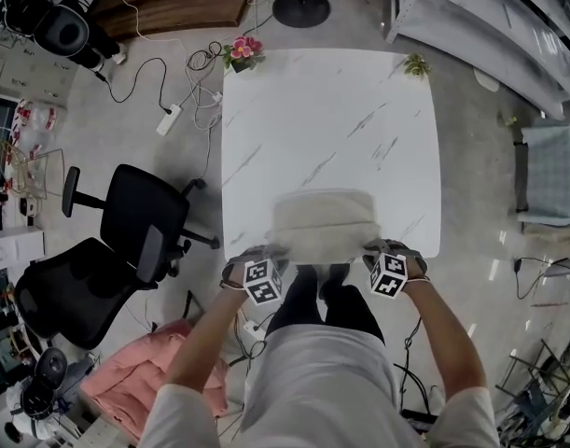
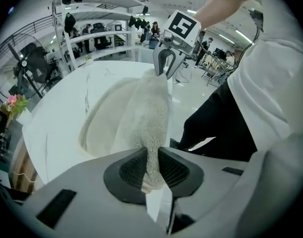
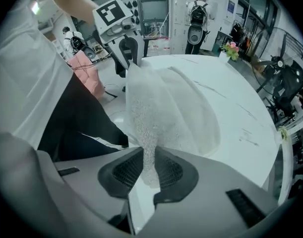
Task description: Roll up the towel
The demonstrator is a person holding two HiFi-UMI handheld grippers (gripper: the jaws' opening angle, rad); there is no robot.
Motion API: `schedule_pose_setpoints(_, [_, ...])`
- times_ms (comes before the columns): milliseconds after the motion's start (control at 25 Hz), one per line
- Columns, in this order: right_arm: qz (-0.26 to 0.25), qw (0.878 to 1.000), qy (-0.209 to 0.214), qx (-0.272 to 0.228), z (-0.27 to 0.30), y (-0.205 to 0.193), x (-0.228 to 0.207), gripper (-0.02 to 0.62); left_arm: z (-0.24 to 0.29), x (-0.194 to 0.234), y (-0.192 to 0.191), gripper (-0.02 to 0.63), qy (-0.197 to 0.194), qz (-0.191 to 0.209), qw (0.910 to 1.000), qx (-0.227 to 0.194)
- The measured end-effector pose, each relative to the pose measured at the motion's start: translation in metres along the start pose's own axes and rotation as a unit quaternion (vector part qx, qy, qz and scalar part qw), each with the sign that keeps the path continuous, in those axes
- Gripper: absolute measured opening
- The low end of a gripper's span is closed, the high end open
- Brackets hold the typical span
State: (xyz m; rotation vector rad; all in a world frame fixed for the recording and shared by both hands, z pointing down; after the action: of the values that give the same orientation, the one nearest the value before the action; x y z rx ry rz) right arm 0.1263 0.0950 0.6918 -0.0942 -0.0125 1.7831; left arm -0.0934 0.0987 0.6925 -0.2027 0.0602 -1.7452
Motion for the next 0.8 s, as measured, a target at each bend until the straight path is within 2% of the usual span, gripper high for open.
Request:
schedule_pose_setpoints(360, [0.01,0.998,0.061,0.019,-0.007,0.005,-0.009,0.086,-0.009,0.016,-0.001,0.095,-0.088,-0.031,0.9956,0.013])
schedule_pose_setpoints(520, [0.029,0.997,0.069,0.018,-0.015,0.011,-0.035,0.094,-0.021,0.039,0.006,0.103,-0.086,-0.028,0.9958,0.014])
schedule_pose_setpoints(800, [0.042,0.998,0.052,0.017,-0.019,0.02,-0.074,0.098,-0.025,0.073,0.012,0.103,-0.069,-0.013,0.9974,0.015])
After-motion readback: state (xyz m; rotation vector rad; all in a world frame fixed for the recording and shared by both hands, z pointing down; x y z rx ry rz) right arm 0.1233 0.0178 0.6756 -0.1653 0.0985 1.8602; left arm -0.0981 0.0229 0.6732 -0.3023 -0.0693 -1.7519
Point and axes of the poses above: the fingertips, and each gripper's own axes: z forward along the fingers, x to its left, y out of its top, the point moved 3 cm from there along -z, backward along the fingers, and after that the axes turned 14 degrees about x, right-handed, at the moved point
